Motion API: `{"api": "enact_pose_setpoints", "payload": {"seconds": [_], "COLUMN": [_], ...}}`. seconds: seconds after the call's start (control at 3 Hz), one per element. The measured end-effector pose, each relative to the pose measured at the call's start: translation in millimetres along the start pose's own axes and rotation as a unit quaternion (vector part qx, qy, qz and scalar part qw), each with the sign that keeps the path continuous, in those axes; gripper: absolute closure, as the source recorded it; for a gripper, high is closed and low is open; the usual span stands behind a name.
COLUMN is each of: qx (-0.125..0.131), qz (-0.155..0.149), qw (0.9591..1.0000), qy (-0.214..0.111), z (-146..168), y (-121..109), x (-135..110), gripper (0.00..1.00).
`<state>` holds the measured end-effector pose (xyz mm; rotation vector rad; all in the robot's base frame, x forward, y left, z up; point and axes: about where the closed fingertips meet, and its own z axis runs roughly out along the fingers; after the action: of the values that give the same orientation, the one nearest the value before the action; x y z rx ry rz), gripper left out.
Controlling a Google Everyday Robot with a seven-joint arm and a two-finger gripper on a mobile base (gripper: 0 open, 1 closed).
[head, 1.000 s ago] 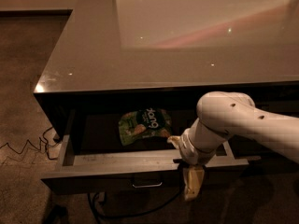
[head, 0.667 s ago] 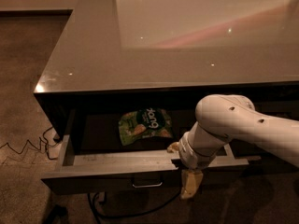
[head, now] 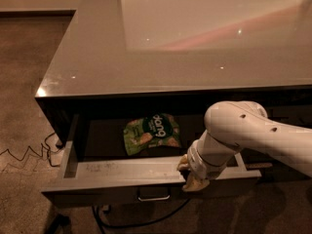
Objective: Open top drawer
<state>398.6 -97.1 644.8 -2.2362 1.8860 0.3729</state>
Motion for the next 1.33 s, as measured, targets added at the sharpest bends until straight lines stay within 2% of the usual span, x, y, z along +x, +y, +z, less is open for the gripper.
{"api": "enact_pose_setpoints", "payload": {"seconds": [0.33,0.67,1.0,1.33], "qx": [0.0,0.0,0.0,0.001], "qz": [0.002,0.002,0.002,0.0], "qw": [1.0,1.0,1.0,1.0], "qy": [0.004,0.005,0.005,0.001], "z": [-1.5,0.4,0.4,0.4], "y": [4.8,5.2,5.2,6.3], "x": [1.1,0.7,0.7,0.1], "gripper": [0.88,1.0,0.82,0.58]}}
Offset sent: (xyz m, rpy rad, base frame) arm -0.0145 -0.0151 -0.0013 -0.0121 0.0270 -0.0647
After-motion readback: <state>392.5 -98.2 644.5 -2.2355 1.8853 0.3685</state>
